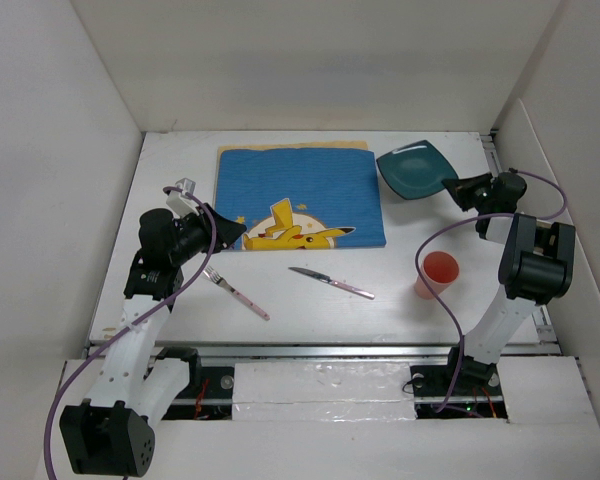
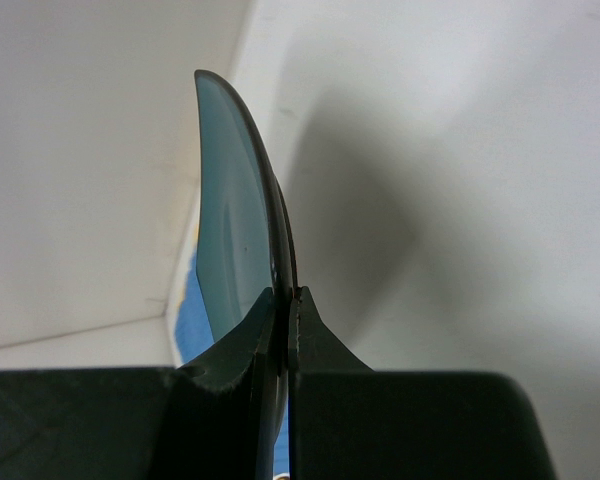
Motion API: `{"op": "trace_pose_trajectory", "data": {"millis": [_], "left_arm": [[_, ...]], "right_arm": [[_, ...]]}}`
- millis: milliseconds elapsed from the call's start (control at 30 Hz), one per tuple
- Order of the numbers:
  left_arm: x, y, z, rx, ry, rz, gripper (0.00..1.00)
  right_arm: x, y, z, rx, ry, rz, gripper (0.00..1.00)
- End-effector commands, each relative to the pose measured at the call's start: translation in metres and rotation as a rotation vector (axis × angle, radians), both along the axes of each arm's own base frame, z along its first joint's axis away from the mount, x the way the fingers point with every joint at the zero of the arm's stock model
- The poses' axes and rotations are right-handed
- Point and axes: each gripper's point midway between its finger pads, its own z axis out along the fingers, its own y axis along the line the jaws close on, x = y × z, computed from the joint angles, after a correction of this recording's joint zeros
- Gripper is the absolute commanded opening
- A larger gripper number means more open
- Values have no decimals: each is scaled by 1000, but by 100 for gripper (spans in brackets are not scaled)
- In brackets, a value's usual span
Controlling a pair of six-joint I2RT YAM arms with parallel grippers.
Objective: Set the dinner table for one person
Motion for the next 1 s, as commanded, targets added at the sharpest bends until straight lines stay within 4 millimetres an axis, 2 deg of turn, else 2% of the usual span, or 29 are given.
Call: {"op": "trace_pose_trajectory", "data": {"millis": [0, 33, 67, 133, 167, 233, 267, 300, 367, 400, 467, 567, 600, 633, 667, 700, 733, 767, 800, 833, 867, 900, 933, 967], "left_arm": [[4, 2, 20, 4, -75, 6, 25], [4, 2, 19, 5, -74, 6, 25], [3, 3, 19, 3, -74, 8, 25], [4, 3, 20, 1, -77, 12, 25], [3, 3, 21, -2, -78, 13, 25], [3, 3, 23, -5, -84, 12, 25], [2, 3, 26, -8, -91, 14, 25], [3, 3, 27, -10, -94, 15, 25], [2, 2, 37, -15, -120, 16, 25], [2, 3, 40, -18, -125, 20, 25], [2, 7, 50, -21, -151, 40, 25], [-2, 8, 58, -18, -177, 47, 26], [-2, 8, 58, -18, -177, 47, 26], [-2, 9, 59, -12, -184, 51, 26], [-3, 10, 62, -9, -193, 54, 26], [-4, 10, 61, -9, -190, 54, 25], [-4, 11, 62, -7, -192, 58, 25], [-5, 11, 63, -8, -197, 57, 25], [-4, 10, 64, -8, -198, 55, 25], [-4, 9, 64, -10, -198, 49, 25], [-5, 9, 64, -12, -199, 45, 25], [-5, 8, 65, -15, -199, 44, 25], [-6, 8, 63, -15, -196, 38, 25], [-5, 7, 62, -16, -189, 37, 25]], "right_arm": [[2, 29, 124, -8, -308, 129, 0], [-1, 31, 128, -6, -318, 134, 0], [-4, 46, 138, 0, -339, 166, 0], [-11, 61, 143, 5, -356, 198, 0], [-17, 78, 155, 2, -386, 230, 0], [-24, 99, 164, -1, -407, 270, 0], [-30, 112, 176, -18, -435, 297, 0], [-36, 139, 177, -14, -431, 354, 0], [-42, 165, 193, -58, -468, 399, 0], [-50, 192, 195, -61, -451, 454, 0], [-53, 218, 207, -97, -474, 502, 0], [-52, 267, 203, -125, -451, 576, 0], [-52, 267, 203, -125, -451, 576, 0], [-48, 281, 185, -130, -410, 622, 0], [-48, 290, 180, -142, -412, 664, 0], [-44, 299, 188, -150, -427, 693, 0], [-37, 309, 165, -174, -388, 739, 0], [-39, 323, 160, -182, -378, 781, 0], [-37, 328, 148, -196, -330, 806, 0], [-31, 335, 160, -217, -366, 819, 0], [-26, 343, 147, -219, -346, 840, 0], [-24, 345, 142, -219, -327, 852, 0], [-18, 348, 149, -215, -343, 853, 0], [-13, 350, 140, -211, -328, 857, 0]]}}
